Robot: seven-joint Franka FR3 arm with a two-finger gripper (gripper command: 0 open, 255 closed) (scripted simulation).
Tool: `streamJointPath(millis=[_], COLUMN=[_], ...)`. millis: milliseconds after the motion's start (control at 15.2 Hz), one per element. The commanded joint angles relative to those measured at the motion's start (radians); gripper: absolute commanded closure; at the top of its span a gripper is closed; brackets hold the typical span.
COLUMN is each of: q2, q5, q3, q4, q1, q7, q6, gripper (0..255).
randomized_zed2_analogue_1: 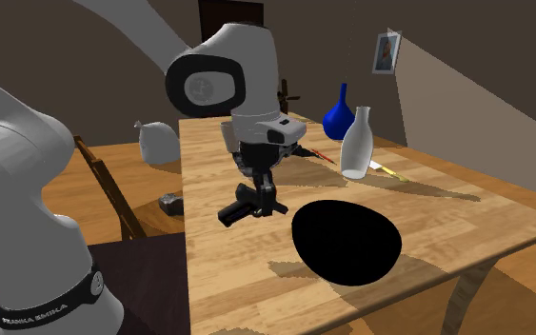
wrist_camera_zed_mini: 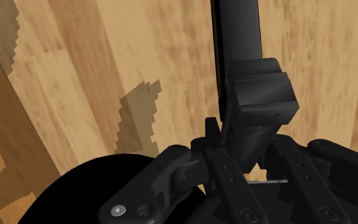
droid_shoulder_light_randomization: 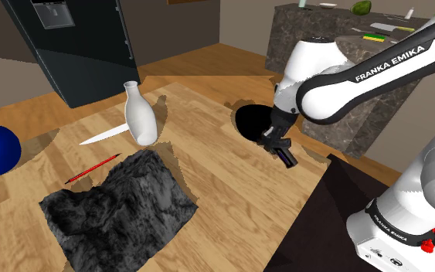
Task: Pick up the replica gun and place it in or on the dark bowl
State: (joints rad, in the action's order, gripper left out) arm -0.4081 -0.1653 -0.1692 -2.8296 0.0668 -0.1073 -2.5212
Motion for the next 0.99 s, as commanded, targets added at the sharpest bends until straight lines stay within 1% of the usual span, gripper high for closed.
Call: streamJointPath(millis=[0, 924], q2=[-0.027, -0.170], q5=[0.003, 0.020], q3=[0.003, 0.020], q4=[0.010, 0.114], q1=[-0.001, -0.006], q7=[0.000, -0.010], q6=[0.038, 0.285], gripper=[255, 255])
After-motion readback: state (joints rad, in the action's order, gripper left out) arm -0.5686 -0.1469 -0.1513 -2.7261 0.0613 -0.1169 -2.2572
